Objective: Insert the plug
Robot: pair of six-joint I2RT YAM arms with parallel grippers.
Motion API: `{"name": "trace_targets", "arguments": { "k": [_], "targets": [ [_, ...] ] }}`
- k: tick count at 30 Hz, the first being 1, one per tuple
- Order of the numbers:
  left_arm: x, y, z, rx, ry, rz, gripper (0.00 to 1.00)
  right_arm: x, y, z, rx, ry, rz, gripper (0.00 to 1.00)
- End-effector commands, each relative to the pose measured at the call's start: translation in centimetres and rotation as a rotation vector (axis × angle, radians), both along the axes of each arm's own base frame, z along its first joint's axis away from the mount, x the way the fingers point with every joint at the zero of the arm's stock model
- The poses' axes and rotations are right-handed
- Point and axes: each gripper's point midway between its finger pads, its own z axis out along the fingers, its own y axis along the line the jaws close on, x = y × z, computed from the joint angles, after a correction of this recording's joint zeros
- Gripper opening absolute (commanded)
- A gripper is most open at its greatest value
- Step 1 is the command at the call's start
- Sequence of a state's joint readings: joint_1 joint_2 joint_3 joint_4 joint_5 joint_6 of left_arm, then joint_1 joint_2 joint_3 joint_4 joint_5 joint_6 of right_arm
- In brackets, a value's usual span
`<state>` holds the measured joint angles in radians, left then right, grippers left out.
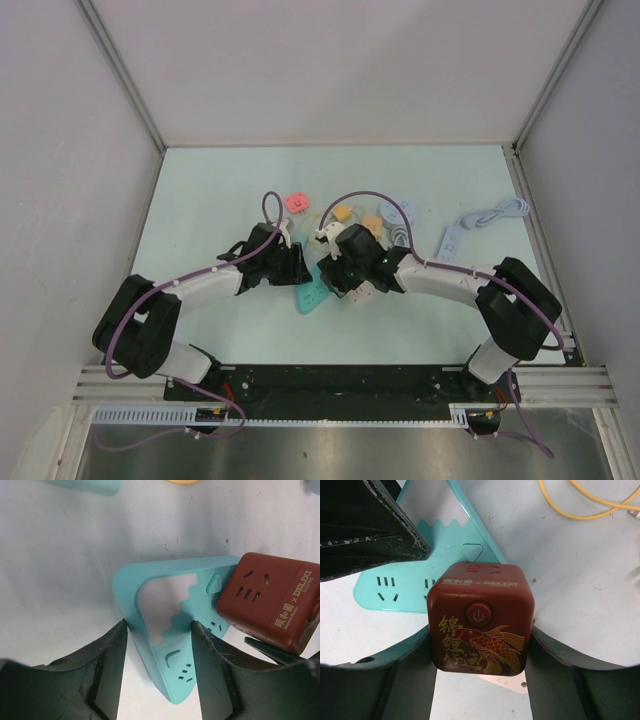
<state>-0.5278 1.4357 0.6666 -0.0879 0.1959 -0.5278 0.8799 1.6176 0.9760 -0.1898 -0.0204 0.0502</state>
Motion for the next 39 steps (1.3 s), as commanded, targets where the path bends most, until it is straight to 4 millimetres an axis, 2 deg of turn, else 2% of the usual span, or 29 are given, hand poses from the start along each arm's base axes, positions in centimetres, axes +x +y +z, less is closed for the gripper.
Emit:
{"name": "trace_targets", "arguments": {
  "k": [1, 3, 13, 20, 25, 26, 28, 29, 31, 32, 35, 36, 38, 39],
  "targets": [
    [-0.9, -0.3, -1.1, -0.007, 0.037, -0.002, 0.55, 0.0, 0.1, -1.3, -0.051, 0.008, 0.012, 0.00],
    [-0.9, -0.5, -1.1, -0.015, 0.042, -0.002, 0.53, 0.3, -0.4, -1.7, -0.089, -0.015, -0.001, 0.00],
    [-1.9, -1.8, -1.0, -0.047, 0.061, -0.010, 0.52, -0.4, -0.2, -4.1, -0.180, 0.000, 0.024, 0.00],
    [-2.4, -2.3, -0.5, -0.056, 0.042, -0.029, 0.51, 0.0, 0.4, -3.8, -0.229, -0.018, 0.022, 0.00],
    [-2.7, -2.9, -0.1, -0.064, 0.035, -0.042, 0.52, 0.0, 0.9, -2.3, -0.213, -0.045, 0.035, 0.00],
    [-2.7, -3.1, 0.0, -0.069, 0.035, -0.042, 0.53, 0.1, 1.0, -2.0, -0.204, -0.048, 0.033, 0.05],
    [-2.6, -3.2, 0.2, -0.083, 0.031, -0.035, 0.53, 0.2, 1.0, -1.0, -0.187, -0.059, 0.029, 0.22],
    [-2.6, -3.2, 0.2, -0.082, 0.029, -0.027, 0.53, 0.3, 1.1, 0.1, -0.163, -0.073, 0.025, 0.40],
    [-2.5, -3.2, 0.4, -0.086, 0.026, -0.017, 0.54, 0.6, 1.2, 1.5, -0.135, -0.088, 0.019, 0.57],
    [-2.4, -3.1, 0.4, -0.086, 0.025, -0.013, 0.54, 0.6, 1.4, 3.2, -0.093, -0.100, 0.000, 0.68],
    [-2.2, -3.0, 0.6, -0.083, 0.013, 0.001, 0.55, 0.6, 1.4, 5.6, -0.044, -0.119, -0.023, 0.84],
    [-2.1, -3.0, 0.5, -0.081, 0.012, 0.005, 0.56, 0.6, 1.1, 7.0, -0.015, -0.135, -0.034, 0.85],
    [-2.0, -3.2, 0.8, -0.087, 0.009, 0.005, 0.57, 0.2, 0.5, 7.6, 0.004, -0.117, -0.050, 0.91],
    [-1.9, -3.2, 0.8, -0.086, 0.013, 0.008, 0.57, 0.0, 0.3, 8.6, 0.028, -0.130, -0.056, 0.93]
  ]
}}
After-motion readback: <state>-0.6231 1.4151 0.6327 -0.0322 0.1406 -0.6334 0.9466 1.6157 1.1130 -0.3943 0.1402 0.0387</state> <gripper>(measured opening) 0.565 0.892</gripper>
